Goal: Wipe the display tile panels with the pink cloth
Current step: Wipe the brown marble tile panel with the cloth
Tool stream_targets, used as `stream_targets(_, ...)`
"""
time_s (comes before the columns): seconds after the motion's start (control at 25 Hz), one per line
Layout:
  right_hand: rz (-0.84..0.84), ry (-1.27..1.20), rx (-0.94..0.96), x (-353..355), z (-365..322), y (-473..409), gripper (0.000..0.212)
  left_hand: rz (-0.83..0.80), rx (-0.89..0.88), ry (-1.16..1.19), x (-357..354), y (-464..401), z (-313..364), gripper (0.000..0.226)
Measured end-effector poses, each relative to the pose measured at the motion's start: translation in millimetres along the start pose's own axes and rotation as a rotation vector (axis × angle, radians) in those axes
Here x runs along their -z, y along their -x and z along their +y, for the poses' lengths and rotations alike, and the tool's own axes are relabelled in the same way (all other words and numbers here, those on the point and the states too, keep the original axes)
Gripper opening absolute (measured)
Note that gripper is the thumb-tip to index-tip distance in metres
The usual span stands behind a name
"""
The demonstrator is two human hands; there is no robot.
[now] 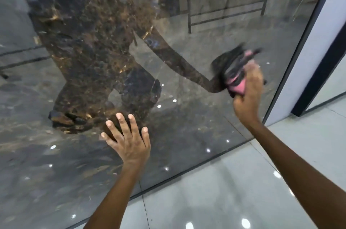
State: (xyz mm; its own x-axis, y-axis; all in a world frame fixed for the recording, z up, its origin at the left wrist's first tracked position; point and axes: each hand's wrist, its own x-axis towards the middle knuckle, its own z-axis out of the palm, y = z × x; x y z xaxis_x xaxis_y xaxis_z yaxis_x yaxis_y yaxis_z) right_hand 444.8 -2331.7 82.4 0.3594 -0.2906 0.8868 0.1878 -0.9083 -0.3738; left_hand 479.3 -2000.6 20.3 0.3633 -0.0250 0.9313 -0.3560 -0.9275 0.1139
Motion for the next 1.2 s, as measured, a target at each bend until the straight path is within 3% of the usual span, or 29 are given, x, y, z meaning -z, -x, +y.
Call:
stream_targets(0.04,0.144,-0.037,-0.269,-11.5,-13.4,-0.1,0.073,0.013,-0.004,0.003,-0.9,0.8,0.6,0.062)
stream_targets(0.08,0.212,-0.038,-0.400,-27.9,-31.3,18.3,0.076,0.024,-0.015,0.008,-1.0,2.4,1.0,0.062)
stream_targets(0.12,0.153,-0.011,-0.368,-42.9,-51.0,52.5,0.074,0.033,-0.027,0.005,-0.9,5.5,0.9,0.061)
stream_targets(0.16,-0.018,0.037,-0.147,-55.1,-69.5,95.5,0.072,0.039,-0.037,-0.003,-0.8,6.6,0.4,0.061)
stream_targets(0.28,-0.558,0.295,0.883,-55.4,-66.4,199.7,0.070,0.025,-0.062,-0.003,1.9,4.5,-2.6,0.061)
stream_targets(0.32,-0.632,0.290,1.040,-49.5,-46.4,199.1,0.066,0.022,-0.091,-0.005,2.8,4.5,-5.4,0.061)
stream_targets(0.36,-0.607,0.262,1.077,-42.7,-28.3,183.5,0.063,0.010,-0.132,-0.013,2.8,5.6,-9.5,0.060)
stream_targets(0.4,-0.550,0.227,1.015,-36.6,-10.2,165.0,0.059,-0.011,-0.197,-0.026,2.4,7.7,-14.8,0.058)
stream_targets(0.48,-0.402,0.098,0.627,-22.6,30.5,128.6,0.053,-0.050,-0.371,-0.073,-1.7,15.1,-24.2,0.056)
stream_targets(0.56,-0.213,0.017,-0.068,-12.4,55.4,105.4,0.066,-0.044,-0.471,-0.137,-7.7,23.1,-30.0,0.058)
stream_targets(0.64,0.086,-0.050,-0.799,-33.4,37.4,113.4,0.073,-0.012,-0.491,-0.180,-13.2,25.6,-30.6,0.060)
stream_targets(0.68,0.151,-0.056,-0.946,-47.8,8.8,130.2,0.073,-0.010,-0.489,-0.191,-13.9,25.9,-30.1,0.061)
stream_targets(0.72,0.110,-0.061,-0.938,-60.9,-26.3,159.8,0.074,-0.011,-0.488,-0.196,-13.3,26.7,-30.4,0.062)
stream_targets(0.84,-0.361,-0.262,-0.675,-72.3,-132.5,251.6,0.081,-0.012,-0.507,-0.197,-12.0,31.0,-32.0,0.063)
stream_targets(0.92,-0.450,-0.354,-0.564,-62.3,-125.1,266.9,0.072,-0.008,-0.520,-0.192,-12.6,31.4,-31.9,0.063)
stream_targets(1.0,-0.345,-0.223,-0.688,-55.9,-58.1,229.6,0.072,0.003,-0.536,-0.216,-14.6,29.2,-31.5,0.063)
stream_targets(1.12,-0.105,-0.043,-1.138,-44.5,57.6,176.4,0.073,-0.016,-0.524,-0.239,-12.7,28.2,-29.2,0.063)
stream_targets(1.2,-0.021,-0.053,-1.451,-53.9,47.9,180.9,0.070,-0.017,-0.525,-0.240,-13.0,34.8,-30.6,0.063)
